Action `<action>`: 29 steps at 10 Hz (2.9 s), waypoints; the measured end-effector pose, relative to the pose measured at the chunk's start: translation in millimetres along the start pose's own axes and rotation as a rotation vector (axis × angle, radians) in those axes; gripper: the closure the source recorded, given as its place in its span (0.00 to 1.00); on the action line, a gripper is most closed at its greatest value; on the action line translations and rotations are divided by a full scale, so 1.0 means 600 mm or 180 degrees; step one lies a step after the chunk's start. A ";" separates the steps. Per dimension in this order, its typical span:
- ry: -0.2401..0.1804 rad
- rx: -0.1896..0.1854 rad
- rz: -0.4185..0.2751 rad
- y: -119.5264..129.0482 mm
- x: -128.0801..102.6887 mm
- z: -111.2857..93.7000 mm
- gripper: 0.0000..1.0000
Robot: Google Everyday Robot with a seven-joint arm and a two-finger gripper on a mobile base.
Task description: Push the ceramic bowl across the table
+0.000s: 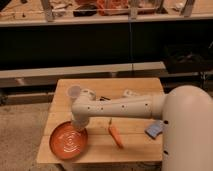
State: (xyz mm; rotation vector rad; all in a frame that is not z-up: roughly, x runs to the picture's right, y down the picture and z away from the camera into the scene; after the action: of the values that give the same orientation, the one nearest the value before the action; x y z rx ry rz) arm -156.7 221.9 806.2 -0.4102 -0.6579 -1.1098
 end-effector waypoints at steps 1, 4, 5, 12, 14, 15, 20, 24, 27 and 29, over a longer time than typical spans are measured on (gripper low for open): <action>-0.0016 -0.0002 -0.0009 -0.001 0.000 0.000 1.00; -0.0048 0.0008 -0.0001 0.000 0.009 -0.006 1.00; -0.0061 0.0008 0.0005 0.003 0.012 -0.007 1.00; -0.0151 0.0025 0.0075 0.009 0.041 -0.015 1.00; -0.0179 0.0021 0.0094 0.011 0.049 -0.015 1.00; -0.0188 0.0016 0.0096 0.011 0.052 -0.014 1.00; -0.0231 0.0020 0.0126 0.008 0.068 -0.010 1.00; -0.0259 0.0030 0.0202 0.013 0.091 -0.008 1.00; -0.0287 0.0032 0.0267 0.023 0.106 -0.008 1.00; -0.0307 0.0035 0.0293 0.024 0.109 -0.006 1.00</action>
State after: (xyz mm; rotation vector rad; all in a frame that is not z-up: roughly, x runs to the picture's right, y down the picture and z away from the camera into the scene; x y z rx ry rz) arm -123.7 180.5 847.7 -0.4822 -0.7228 -1.0034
